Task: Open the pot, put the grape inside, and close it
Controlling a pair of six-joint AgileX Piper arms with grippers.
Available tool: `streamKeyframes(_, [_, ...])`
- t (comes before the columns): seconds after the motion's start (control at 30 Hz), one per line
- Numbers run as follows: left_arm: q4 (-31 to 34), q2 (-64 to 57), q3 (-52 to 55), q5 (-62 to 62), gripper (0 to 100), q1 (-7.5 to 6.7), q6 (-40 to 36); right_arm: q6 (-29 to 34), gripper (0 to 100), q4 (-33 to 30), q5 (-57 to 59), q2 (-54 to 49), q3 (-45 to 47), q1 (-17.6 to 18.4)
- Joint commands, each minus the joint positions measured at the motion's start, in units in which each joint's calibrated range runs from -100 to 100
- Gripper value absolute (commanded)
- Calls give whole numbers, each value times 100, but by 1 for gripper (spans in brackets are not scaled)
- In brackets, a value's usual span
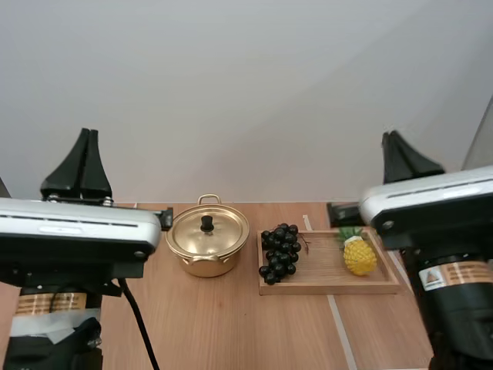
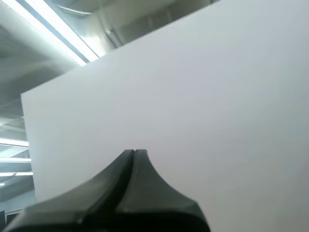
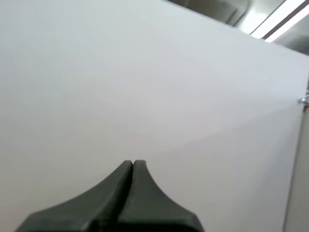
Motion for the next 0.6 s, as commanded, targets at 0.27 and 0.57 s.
streamKeyframes(0.27, [-934, 1260, -3250, 3142, 0, -13, 381, -360, 0, 1486, 3885, 1857, -3974, -17])
streamKeyframes(0.57, [-843, 3362, -6644, 6087, 0, -13, -86, 1013, 0, 661, 7662, 3867, -7911, -17])
